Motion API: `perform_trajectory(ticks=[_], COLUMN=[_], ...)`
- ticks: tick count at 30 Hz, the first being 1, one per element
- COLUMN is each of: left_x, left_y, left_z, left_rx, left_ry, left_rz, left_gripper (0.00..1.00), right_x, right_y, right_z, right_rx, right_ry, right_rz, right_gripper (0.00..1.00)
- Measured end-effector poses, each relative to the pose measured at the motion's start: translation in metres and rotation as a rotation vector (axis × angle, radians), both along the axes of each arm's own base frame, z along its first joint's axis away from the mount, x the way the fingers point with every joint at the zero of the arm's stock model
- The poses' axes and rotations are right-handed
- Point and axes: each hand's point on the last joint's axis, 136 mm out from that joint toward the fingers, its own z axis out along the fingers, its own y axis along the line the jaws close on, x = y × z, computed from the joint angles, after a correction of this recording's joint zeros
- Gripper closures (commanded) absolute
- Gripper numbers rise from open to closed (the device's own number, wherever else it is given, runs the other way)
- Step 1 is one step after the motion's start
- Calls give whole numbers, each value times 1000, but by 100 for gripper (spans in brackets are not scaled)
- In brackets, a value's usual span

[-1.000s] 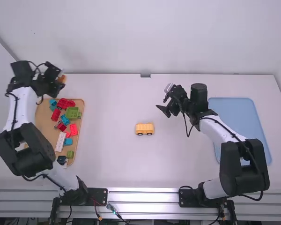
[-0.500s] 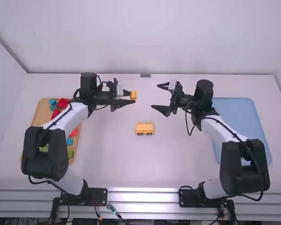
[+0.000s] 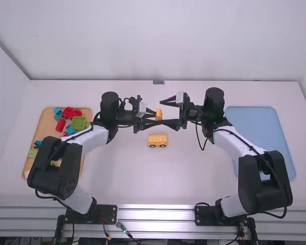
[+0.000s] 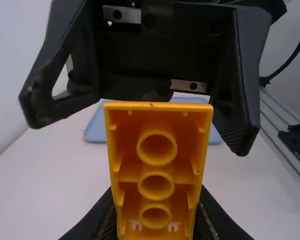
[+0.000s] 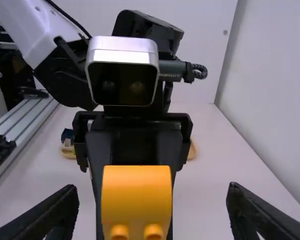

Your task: Assemble lego blocks to make yellow taxi

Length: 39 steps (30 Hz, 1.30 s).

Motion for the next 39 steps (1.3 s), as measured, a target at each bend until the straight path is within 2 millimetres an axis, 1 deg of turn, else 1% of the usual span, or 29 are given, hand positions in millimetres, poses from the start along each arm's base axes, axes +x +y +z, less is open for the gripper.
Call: perform_trajectory(ticks=[7, 10, 12, 13, 14, 15, 17, 18, 19, 23, 24, 25, 26, 27, 28, 29, 31, 32, 34, 35, 37, 38, 39], left_x=[2, 2, 2, 2, 2, 2, 1, 1, 0, -1, -1, -2, -2, -2, -2, -1, -1, -1, -1, 2, 6, 11, 18], left_y=[0, 0, 0, 0, 0, -1, -2, -2, -3, -3, -3, -3, -4, -4, -4, -4, -4, -4, -3, -3, -1, 2, 7], left_z=[7, 7, 7, 7, 7, 7, 7, 7, 7, 7, 7, 6, 6, 6, 6, 6, 4, 3, -1, -7, -18, -29, -48], left_rx=[-16, -17, -18, -18, -18, -18, -18, -18, -18, -19, -19, -18, -18, -17, -16, -16, -12, -12, -3, 11, 41, 74, 135], left_ry=[-6, 3, 9, 12, 13, 14, 21, 20, 20, 19, 18, 16, 12, -3, 1, 3, 20, 25, 57, 91, 148, 185, 227], left_rz=[6, 7, 7, 7, 7, 7, 4, 4, 1, -4, -6, -7, -7, -7, -6, -5, 0, 0, 7, 29, 73, 119, 192], left_gripper=[98, 98, 98, 98, 98, 98, 98, 98, 98, 98, 95, 87, 75, 45, 4, 1, 1, 1, 1, 1, 1, 1, 1], right_x=[-5, -5, -5, -6, -5, -5, -7, -7, -7, -7, -6, -5, -6, -6, -6, -6, -5, -4, 3, 10, 20, 28, 39], right_y=[0, 0, 0, 0, 0, 0, 2, 3, 4, 7, 7, 7, 7, 7, 7, 7, 5, 5, 1, -2, -7, -12, -19], right_z=[0, 1, 1, 1, 1, 1, 1, 1, 0, 0, 0, 0, -1, -1, -1, -1, -1, -1, -2, -4, -9, -15, -27], right_rx=[5, 6, 6, 6, 6, 6, 5, 5, 4, 0, 0, 0, -1, 0, 0, 0, 0, 0, -5, -11, -26, -42, -73], right_ry=[13, 18, 20, 21, 22, 24, 25, 24, 25, 26, 26, 27, 28, 40, 37, 35, 32, 34, 45, 66, 106, 139, 191], right_rz=[28, 30, 31, 31, 31, 30, 34, 34, 34, 26, 21, 20, 21, 24, 24, 23, 18, 16, -23, -63, -123, -174, -254], right_gripper=[37, 37, 41, 41, 44, 45, 51, 51, 55, 64, 65, 67, 72, 76, 79, 81, 89, 89, 96, 99, 99, 99, 99])
